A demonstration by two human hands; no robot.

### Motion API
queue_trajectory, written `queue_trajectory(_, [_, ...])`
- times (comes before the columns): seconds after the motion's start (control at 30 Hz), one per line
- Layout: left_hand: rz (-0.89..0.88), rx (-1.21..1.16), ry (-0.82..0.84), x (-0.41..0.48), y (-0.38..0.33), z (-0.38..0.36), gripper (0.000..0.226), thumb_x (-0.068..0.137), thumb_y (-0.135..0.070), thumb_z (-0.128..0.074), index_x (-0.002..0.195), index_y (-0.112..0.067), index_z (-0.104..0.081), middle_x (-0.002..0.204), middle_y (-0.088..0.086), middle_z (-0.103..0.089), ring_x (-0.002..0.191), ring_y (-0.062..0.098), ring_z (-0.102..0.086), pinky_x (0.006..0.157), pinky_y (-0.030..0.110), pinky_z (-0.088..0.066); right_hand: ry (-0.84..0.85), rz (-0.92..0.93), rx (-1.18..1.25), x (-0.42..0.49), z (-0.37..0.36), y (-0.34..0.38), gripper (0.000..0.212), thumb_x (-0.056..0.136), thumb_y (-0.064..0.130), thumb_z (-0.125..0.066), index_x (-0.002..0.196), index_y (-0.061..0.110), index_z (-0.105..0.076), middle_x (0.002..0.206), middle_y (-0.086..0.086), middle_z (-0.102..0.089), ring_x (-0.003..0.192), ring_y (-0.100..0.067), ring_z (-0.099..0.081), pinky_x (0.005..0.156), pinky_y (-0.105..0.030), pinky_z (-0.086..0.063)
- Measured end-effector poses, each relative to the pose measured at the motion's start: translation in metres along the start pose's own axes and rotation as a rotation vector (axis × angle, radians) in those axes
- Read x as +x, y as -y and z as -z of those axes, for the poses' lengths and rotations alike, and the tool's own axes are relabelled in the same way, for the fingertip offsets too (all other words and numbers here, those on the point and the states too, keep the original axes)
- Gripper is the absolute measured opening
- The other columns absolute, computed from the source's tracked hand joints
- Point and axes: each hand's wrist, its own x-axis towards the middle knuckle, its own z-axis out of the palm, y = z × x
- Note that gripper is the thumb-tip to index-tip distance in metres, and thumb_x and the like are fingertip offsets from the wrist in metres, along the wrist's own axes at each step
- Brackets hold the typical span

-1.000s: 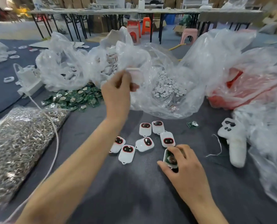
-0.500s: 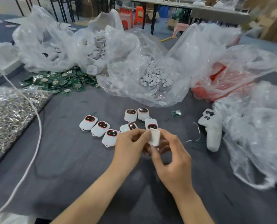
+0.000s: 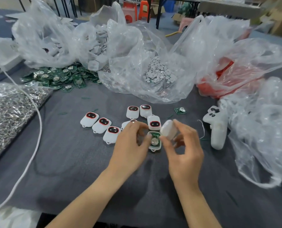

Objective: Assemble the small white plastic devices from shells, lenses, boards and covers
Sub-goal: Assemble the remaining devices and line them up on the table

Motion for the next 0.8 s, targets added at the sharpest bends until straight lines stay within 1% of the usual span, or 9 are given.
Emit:
queue_trajectory(0.1, [-0.049, 0.201, 0.172, -0.012, 0.000, -0.012, 0.075, 0.080, -0.043, -0.068, 0.144, -0.024, -0.033, 0.105, -0.009, -0.051, 0.101, 0.010, -0.046, 0.091, 0.031, -0.040, -0.217, -0.220, 0.046, 0.008, 0.009, -0.008, 0.038, 0.079, 0.025, -0.073, 0.115, 0.021, -0.061, 0.098, 0.004, -0.058, 0.076, -0.005, -0.056, 0.072, -0.012, -0.043])
queue_trajectory(0.17, [-0.088, 0.422, 0.198, -0.014, -0.001, -0.020, 0.097, 0.075, -0.061, -0.063, 0.151, -0.029, -0.012, 0.117, -0.010, -0.049, 0.113, 0.015, -0.040, 0.092, 0.034, -0.036, -0.255, -0.323, 0.078, 0.010, 0.013, -0.011, 0.039, 0.078, 0.023, -0.075, 0.114, 0.021, -0.062, 0.100, 0.013, -0.055, 0.081, -0.003, -0.058, 0.073, -0.012, -0.044])
queue_trajectory(0.2, [-0.099, 0.466, 0.203, -0.014, -0.001, -0.022, 0.101, 0.074, -0.063, -0.062, 0.152, -0.032, -0.006, 0.121, -0.013, -0.048, 0.116, 0.015, -0.039, 0.092, 0.032, -0.033, -0.235, -0.345, 0.082, 0.010, 0.015, -0.012, 0.039, 0.078, 0.020, -0.076, 0.114, 0.021, -0.062, 0.101, 0.015, -0.055, 0.082, -0.003, -0.059, 0.074, -0.012, -0.045])
queue_trajectory(0.3, [-0.101, 0.279, 0.295, -0.008, 0.005, -0.021, 0.100, 0.077, -0.046, -0.072, 0.148, -0.043, 0.000, 0.124, -0.020, -0.053, 0.116, 0.007, -0.038, 0.088, 0.022, -0.024, -0.079, -0.368, 0.087, 0.010, 0.018, -0.014, 0.039, 0.076, 0.015, -0.079, 0.111, 0.023, -0.065, 0.103, 0.011, -0.057, 0.085, -0.007, -0.062, 0.075, -0.015, -0.049])
queue_trajectory(0.4, [-0.088, 0.074, 0.421, -0.002, 0.017, -0.007, 0.100, 0.077, -0.027, -0.077, 0.143, -0.050, -0.005, 0.125, -0.018, -0.057, 0.118, -0.001, -0.045, 0.093, 0.011, -0.031, 0.183, -0.344, 0.051, 0.014, 0.026, -0.015, 0.040, 0.071, 0.017, -0.082, 0.109, 0.022, -0.069, 0.099, 0.007, -0.059, 0.084, -0.008, -0.062, 0.075, -0.017, -0.050])
queue_trajectory(0.47, [-0.094, 0.035, 0.445, 0.000, 0.022, 0.001, 0.100, 0.077, -0.022, -0.078, 0.143, -0.050, -0.008, 0.124, -0.018, -0.059, 0.114, -0.009, -0.048, 0.091, 0.004, -0.033, 0.347, -0.259, -0.017, 0.020, 0.030, -0.014, 0.042, 0.068, 0.021, -0.082, 0.109, 0.019, -0.070, 0.096, 0.008, -0.059, 0.080, -0.005, -0.059, 0.072, -0.012, -0.047])
queue_trajectory(0.57, [-0.110, 0.030, 0.426, 0.002, 0.025, 0.005, 0.097, 0.080, -0.021, -0.077, 0.138, -0.055, -0.008, 0.119, -0.023, -0.060, 0.103, -0.016, -0.050, 0.087, 0.002, -0.035, 0.558, -0.128, -0.102, 0.029, 0.033, -0.011, 0.045, 0.068, 0.024, -0.082, 0.111, 0.015, -0.071, 0.093, 0.008, -0.057, 0.078, -0.005, -0.054, 0.071, -0.009, -0.043])
queue_trajectory(0.7, [-0.111, 0.034, 0.456, 0.001, 0.024, 0.005, 0.095, 0.082, -0.021, -0.074, 0.138, -0.055, -0.005, 0.118, -0.027, -0.060, 0.106, -0.003, -0.053, 0.092, 0.007, -0.036, 0.741, -0.083, -0.154, 0.040, 0.032, -0.010, 0.046, 0.069, 0.024, -0.082, 0.113, 0.012, -0.071, 0.093, 0.005, -0.056, 0.080, 0.001, -0.053, 0.074, -0.007, -0.039])
queue_trajectory(0.8, [-0.081, 0.012, 0.450, 0.002, 0.022, 0.005, 0.095, 0.082, -0.020, -0.074, 0.137, -0.054, -0.004, 0.114, -0.030, -0.061, 0.106, -0.004, -0.053, 0.091, 0.004, -0.035, 0.780, -0.074, -0.171, 0.043, 0.031, -0.009, 0.045, 0.070, 0.023, -0.083, 0.112, 0.013, -0.072, 0.095, 0.004, -0.057, 0.081, 0.001, -0.053, 0.076, -0.006, -0.037])
